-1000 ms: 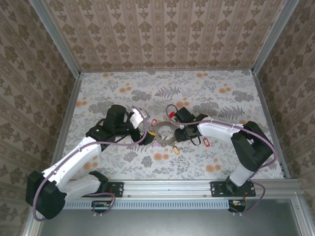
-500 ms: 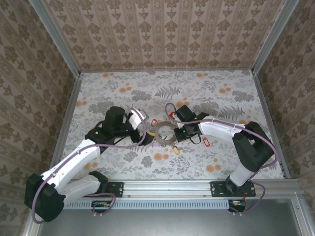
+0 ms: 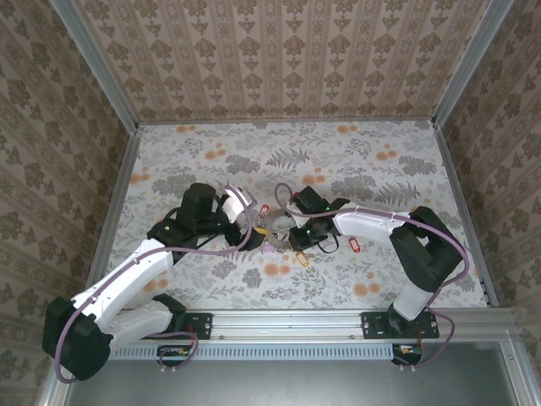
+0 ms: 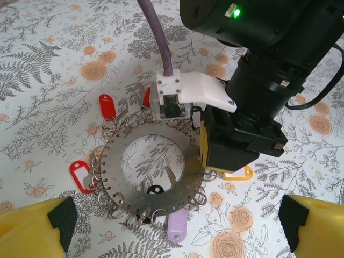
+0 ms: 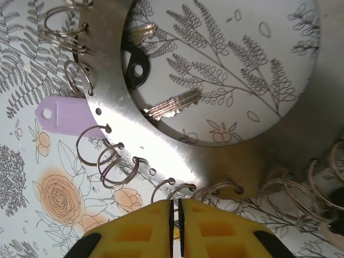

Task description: Put the keys on the keyring

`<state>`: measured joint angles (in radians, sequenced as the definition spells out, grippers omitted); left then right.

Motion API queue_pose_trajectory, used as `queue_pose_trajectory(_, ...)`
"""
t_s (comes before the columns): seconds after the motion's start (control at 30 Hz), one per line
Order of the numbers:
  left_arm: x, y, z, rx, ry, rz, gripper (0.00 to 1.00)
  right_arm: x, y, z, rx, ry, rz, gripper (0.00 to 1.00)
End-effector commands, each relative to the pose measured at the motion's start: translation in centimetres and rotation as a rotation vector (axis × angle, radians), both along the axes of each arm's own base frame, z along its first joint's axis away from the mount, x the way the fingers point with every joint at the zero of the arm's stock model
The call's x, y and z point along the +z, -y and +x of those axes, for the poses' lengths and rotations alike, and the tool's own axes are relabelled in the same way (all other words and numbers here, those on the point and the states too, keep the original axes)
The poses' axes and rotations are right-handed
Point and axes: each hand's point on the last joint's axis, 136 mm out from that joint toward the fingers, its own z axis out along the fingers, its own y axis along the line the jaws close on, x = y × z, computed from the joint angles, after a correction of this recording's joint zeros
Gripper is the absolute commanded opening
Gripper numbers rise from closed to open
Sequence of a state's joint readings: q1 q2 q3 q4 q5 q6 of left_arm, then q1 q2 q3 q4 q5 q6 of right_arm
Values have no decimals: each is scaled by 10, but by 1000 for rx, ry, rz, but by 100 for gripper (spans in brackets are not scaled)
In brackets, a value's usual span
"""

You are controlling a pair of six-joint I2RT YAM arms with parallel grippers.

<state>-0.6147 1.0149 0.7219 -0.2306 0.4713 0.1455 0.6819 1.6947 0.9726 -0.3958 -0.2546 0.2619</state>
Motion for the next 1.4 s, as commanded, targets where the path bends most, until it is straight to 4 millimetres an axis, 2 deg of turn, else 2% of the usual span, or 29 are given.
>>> queue_pose_trajectory(0.0, 4, 3, 1, -21, 33, -4, 100, -1, 1, 1, -5, 1, -28, 19)
queue_pose_trajectory(0.33, 5, 4, -1, -31, 32, -5, 100, -9, 29, 5, -38, 51, -189, 27)
queue_pose_trajectory(0.57, 5, 5, -1, -35, 31, -7, 100, -8, 33, 4, -55, 64, -183, 37)
queue_pose_trajectory(0.7, 5, 5, -2, -36, 29, -6, 100, -7, 43, 9, -74, 86, -233, 38)
queue_pose_trajectory(0.9, 4, 5, -3, -40, 27, -3, 100, 11, 53, 17, -86, 139, -219, 44)
queue_pose_trajectory(1.03, 3, 5, -3, -40, 24, 0, 100, 19, 59, 17, -84, 161, -182, 43)
queue_pose_trajectory(1.2, 2, 6, -3, -43, 23, 2, 100, 18, 50, 17, -77, 131, -131, 22)
queue_pose_trajectory(1.27, 2, 6, -3, -43, 21, 3, 100, 14, 47, 18, -86, 117, -127, 21)
queue_pose_trajectory(1.37, 2, 6, -3, -41, 20, 4, 100, 11, 45, 21, -100, 114, -122, 27)
